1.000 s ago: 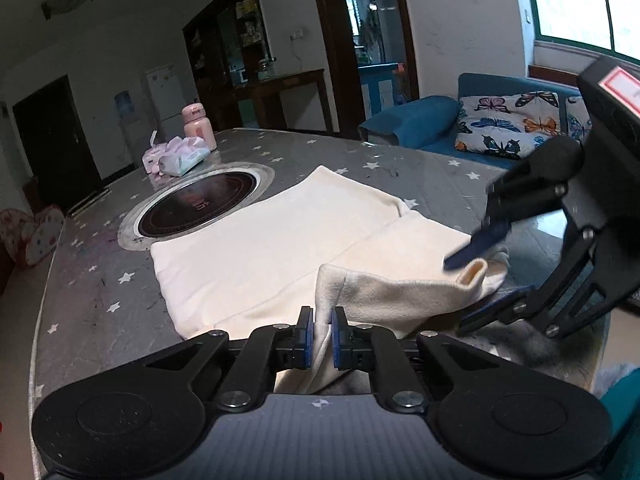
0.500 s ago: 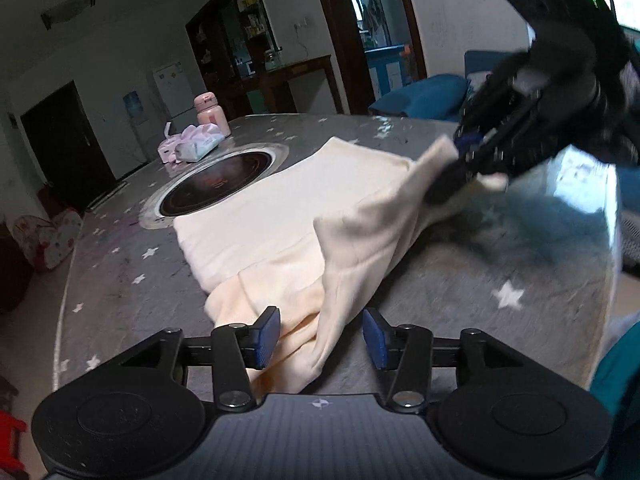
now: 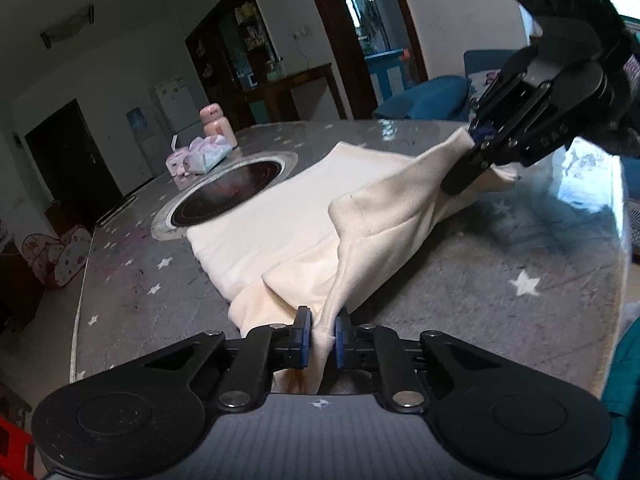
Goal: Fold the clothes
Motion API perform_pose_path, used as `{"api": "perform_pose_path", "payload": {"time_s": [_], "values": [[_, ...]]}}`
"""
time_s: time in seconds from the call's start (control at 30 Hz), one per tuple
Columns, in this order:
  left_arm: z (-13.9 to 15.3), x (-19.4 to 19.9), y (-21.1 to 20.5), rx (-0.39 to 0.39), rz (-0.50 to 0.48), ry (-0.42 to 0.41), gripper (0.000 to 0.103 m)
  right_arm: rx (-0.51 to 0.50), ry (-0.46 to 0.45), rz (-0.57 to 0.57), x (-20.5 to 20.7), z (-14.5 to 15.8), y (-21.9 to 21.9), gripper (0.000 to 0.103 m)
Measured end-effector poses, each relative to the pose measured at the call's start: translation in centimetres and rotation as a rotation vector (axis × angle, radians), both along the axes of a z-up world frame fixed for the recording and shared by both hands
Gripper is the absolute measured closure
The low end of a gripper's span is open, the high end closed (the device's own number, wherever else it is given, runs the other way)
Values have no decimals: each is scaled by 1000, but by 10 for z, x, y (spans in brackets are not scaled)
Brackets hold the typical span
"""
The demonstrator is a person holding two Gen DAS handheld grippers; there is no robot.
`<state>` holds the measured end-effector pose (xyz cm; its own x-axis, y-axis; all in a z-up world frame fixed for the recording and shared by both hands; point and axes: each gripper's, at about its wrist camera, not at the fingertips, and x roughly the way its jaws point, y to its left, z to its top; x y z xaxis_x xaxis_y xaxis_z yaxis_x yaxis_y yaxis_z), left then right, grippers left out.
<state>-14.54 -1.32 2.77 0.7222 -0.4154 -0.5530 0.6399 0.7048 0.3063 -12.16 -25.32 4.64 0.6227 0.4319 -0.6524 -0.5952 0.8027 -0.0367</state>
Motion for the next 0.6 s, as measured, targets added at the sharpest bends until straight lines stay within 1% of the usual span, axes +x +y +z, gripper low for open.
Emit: {"api": "perform_pose_path", "payload": {"time_s": [0.2, 0.3, 0.47, 0.5, 0.6], "values": [[19, -19, 9, -45, -22, 15, 91, 23, -16, 36, -23, 13, -7, 95], [33, -36, 14, -60, -44, 24, 91, 37, -9, 68, -44, 27, -11, 95], [60, -49, 16, -85, -75, 32, 91, 75, -4, 81, -73, 56, -17, 96], [64, -50, 16, -90, -78, 34, 92, 73, -10, 79, -74, 61, -17, 96], [71, -31, 13, -112, -48, 29, 92, 83, -23, 62, -65, 71, -18, 96]]}}
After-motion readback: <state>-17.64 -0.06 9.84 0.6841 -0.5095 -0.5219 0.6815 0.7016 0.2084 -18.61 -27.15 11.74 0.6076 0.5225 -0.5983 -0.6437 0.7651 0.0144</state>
